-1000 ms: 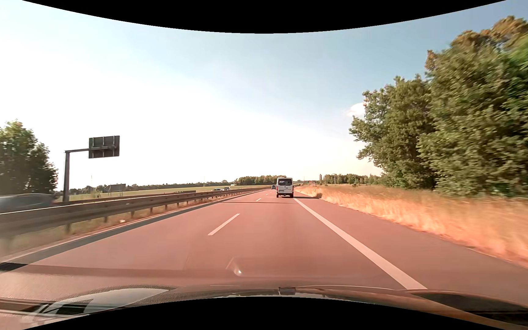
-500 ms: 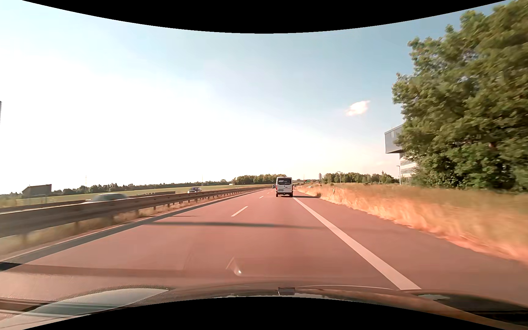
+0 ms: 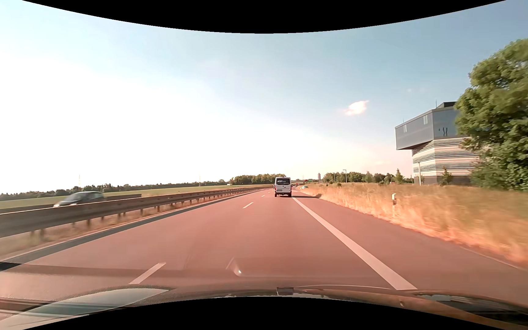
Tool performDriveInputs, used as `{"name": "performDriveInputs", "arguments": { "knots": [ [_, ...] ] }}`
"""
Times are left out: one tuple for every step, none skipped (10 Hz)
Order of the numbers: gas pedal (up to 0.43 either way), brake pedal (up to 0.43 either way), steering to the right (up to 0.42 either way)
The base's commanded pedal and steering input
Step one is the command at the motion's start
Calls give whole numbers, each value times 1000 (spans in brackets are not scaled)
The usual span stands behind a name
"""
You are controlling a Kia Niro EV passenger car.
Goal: Follow the waypoints while adhering to traffic rules and regulations
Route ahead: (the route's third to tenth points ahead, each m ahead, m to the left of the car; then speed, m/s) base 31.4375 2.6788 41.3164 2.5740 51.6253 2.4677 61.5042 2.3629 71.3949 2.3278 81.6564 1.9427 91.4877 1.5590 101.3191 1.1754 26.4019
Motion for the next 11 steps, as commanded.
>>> {"name": "performDriveInputs", "arguments": {
  "knots": [
    [87,6,0],
    [87,6,0],
    [87,6,0],
    [87,6,0],
    [87,6,0],
    [87,6,0],
    [87,6,0],
    [87,6,0],
    [87,6,0],
    [87,6,0],
    [87,6,-1]
  ]
}}
